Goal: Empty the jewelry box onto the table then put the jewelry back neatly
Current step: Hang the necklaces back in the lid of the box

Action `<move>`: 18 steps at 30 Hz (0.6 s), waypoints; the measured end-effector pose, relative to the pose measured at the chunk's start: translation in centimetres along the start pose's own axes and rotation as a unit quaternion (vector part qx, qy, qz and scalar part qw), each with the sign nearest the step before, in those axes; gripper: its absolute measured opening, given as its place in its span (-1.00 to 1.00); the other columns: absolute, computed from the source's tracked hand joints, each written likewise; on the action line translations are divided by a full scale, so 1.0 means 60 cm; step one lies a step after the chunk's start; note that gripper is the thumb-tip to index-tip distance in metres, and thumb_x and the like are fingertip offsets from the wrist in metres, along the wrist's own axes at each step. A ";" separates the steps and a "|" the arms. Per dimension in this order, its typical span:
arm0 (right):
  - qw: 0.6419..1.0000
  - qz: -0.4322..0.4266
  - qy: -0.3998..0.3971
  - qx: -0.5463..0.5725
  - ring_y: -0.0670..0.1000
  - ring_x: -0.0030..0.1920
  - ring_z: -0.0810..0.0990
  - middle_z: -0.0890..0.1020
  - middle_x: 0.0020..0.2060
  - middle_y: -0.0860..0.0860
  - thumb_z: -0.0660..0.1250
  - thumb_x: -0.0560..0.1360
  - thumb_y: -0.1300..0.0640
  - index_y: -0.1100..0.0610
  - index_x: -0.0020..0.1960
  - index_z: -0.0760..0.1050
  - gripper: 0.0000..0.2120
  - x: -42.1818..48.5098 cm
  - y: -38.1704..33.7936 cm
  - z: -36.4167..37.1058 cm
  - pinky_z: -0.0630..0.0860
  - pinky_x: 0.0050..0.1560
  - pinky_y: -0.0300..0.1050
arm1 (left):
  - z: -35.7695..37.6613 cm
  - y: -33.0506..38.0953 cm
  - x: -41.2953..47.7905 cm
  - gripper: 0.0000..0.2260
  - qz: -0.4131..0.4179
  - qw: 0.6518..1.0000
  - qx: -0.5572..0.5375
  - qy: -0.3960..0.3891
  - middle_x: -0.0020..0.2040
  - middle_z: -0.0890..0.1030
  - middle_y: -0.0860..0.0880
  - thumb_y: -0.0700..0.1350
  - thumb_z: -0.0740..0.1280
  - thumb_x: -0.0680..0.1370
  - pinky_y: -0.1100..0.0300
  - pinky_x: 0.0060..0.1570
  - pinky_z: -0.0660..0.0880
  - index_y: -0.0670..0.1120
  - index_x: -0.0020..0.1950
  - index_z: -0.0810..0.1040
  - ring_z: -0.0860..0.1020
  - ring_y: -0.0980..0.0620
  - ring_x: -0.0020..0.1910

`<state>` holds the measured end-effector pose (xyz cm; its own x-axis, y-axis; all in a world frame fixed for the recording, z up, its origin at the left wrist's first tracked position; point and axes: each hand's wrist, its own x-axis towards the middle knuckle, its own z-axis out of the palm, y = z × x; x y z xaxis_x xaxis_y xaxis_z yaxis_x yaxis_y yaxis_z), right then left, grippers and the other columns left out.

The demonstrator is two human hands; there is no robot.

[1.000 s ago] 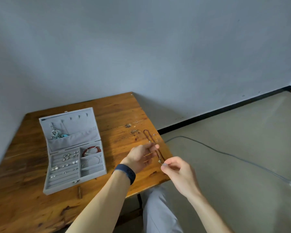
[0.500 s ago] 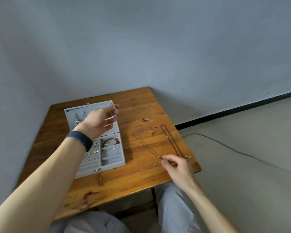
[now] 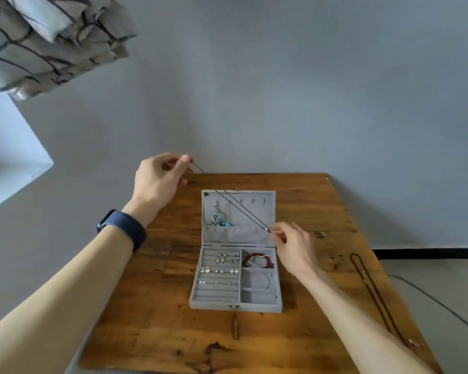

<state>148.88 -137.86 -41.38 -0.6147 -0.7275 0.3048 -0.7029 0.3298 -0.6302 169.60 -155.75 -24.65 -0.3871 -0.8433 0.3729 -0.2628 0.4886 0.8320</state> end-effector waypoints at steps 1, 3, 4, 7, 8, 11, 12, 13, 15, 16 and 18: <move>1.000 -0.012 -0.004 -0.004 -0.10 -0.07 0.57 0.62 0.02 -0.03 0.37 0.55 0.21 0.10 0.13 0.61 -0.83 0.024 -0.011 0.008 0.32 -0.17 -0.50 | -0.001 0.003 0.006 -0.82 0.010 1.000 -0.011 0.016 -0.17 0.71 0.09 0.09 0.35 0.60 0.19 -0.19 0.53 0.03 -0.02 0.69 0.61 0.17 -0.39; 0.999 -0.030 -0.012 -0.021 -0.10 -0.06 0.53 0.60 0.04 -0.02 0.34 0.58 0.19 0.10 0.13 0.58 -0.85 0.066 -0.027 0.025 0.35 -0.14 -0.45 | 0.000 0.010 0.019 -0.81 0.029 0.999 -0.025 0.035 -0.16 0.71 0.10 0.08 0.34 0.61 0.21 -0.23 0.51 0.01 0.00 0.68 0.61 0.15 -0.40; 0.998 -0.039 -0.017 -0.035 -0.09 -0.05 0.52 0.59 0.05 -0.03 0.31 0.59 0.16 0.09 0.13 0.56 -0.86 0.081 -0.032 0.034 0.38 -0.11 -0.37 | 0.002 0.013 0.025 -0.80 0.036 0.998 -0.031 0.037 -0.16 0.70 0.10 0.08 0.34 0.61 0.23 -0.26 0.51 0.01 0.00 0.68 0.61 0.14 -0.41; 0.991 -0.080 -0.037 -0.105 -0.07 -0.03 0.54 0.59 0.05 -0.06 0.23 0.63 0.07 0.04 0.13 0.52 -0.86 0.112 -0.040 0.059 0.43 -0.09 -0.24 | 0.011 0.024 0.041 -0.78 0.056 0.998 -0.030 0.016 -0.15 0.70 0.09 0.10 0.34 0.61 0.25 -0.27 0.52 -0.01 0.03 0.68 0.61 0.12 -0.41; 0.987 -0.090 -0.043 -0.126 -0.06 -0.04 0.56 0.60 0.04 -0.07 0.22 0.64 0.04 0.02 0.14 0.51 -0.86 0.118 -0.041 0.067 0.46 -0.10 -0.21 | 0.015 0.026 0.045 -0.77 0.063 0.998 -0.026 0.007 -0.15 0.70 0.10 0.11 0.34 0.61 0.27 -0.26 0.52 -0.01 0.04 0.68 0.60 0.13 -0.41; 0.980 -0.101 -0.058 -0.159 -0.03 -0.08 0.60 0.61 0.03 -0.09 0.18 0.64 0.01 -0.03 0.13 0.51 -0.84 0.123 -0.042 0.081 0.51 -0.06 -0.09 | 0.029 0.029 0.055 -0.77 0.075 0.997 -0.013 -0.010 -0.15 0.69 0.10 0.11 0.33 0.61 0.28 -0.26 0.56 0.00 0.06 0.67 0.60 0.16 -0.42; 0.979 -0.104 -0.061 -0.164 -0.03 -0.09 0.60 0.62 0.02 -0.09 0.19 0.64 0.01 -0.04 0.13 0.52 -0.84 0.122 -0.042 0.084 0.50 -0.05 -0.08 | 0.033 0.028 0.056 -0.77 0.076 0.997 -0.006 -0.014 -0.14 0.69 0.10 0.11 0.32 0.61 0.28 -0.24 0.57 0.00 0.06 0.67 0.60 0.17 -0.41; 0.979 -0.106 -0.062 -0.163 -0.03 -0.08 0.60 0.62 0.02 -0.10 0.19 0.63 0.02 -0.04 0.12 0.53 -0.84 0.122 -0.040 0.086 0.47 -0.03 -0.08 | 0.038 0.026 0.058 -0.77 0.077 0.997 0.000 -0.018 -0.14 0.69 0.10 0.11 0.32 0.62 0.28 -0.23 0.57 0.00 0.07 0.67 0.60 0.17 -0.41; 0.979 -0.107 -0.069 -0.159 -0.04 -0.05 0.59 0.60 0.03 -0.11 0.20 0.61 0.03 -0.05 0.11 0.57 -0.82 0.121 -0.037 0.086 0.42 0.00 -0.08 | 0.048 0.021 0.059 -0.78 0.084 0.996 0.010 -0.027 -0.14 0.68 0.10 0.10 0.31 0.62 0.32 -0.24 0.56 0.01 0.07 0.67 0.61 0.16 -0.39; 0.978 -0.109 -0.080 -0.161 -0.05 -0.03 0.58 0.60 0.04 -0.12 0.20 0.60 0.03 -0.06 0.10 0.58 -0.80 0.121 -0.036 0.085 0.41 0.02 -0.08 | 0.054 0.018 0.060 -0.80 0.089 0.995 0.017 -0.035 -0.13 0.68 0.10 0.09 0.31 0.63 0.36 -0.27 0.54 0.02 0.07 0.66 0.61 0.17 -0.38; 0.973 -0.117 -0.106 -0.169 -0.06 0.01 0.56 0.58 0.05 -0.14 0.19 0.58 0.02 -0.08 0.10 0.62 -0.76 0.119 -0.035 0.084 0.37 0.07 -0.07 | 0.069 0.012 0.061 -0.82 0.096 0.992 0.040 -0.064 -0.13 0.66 0.12 0.08 0.31 0.63 0.44 -0.30 0.47 0.04 0.07 0.65 0.61 0.19 -0.37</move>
<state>147.76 -146.74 -41.49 -0.3610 -0.9027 0.2342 -0.9141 0.2928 -0.2805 164.35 -157.59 -24.39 -0.5450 -0.6994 0.4624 -0.2404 0.6587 0.7129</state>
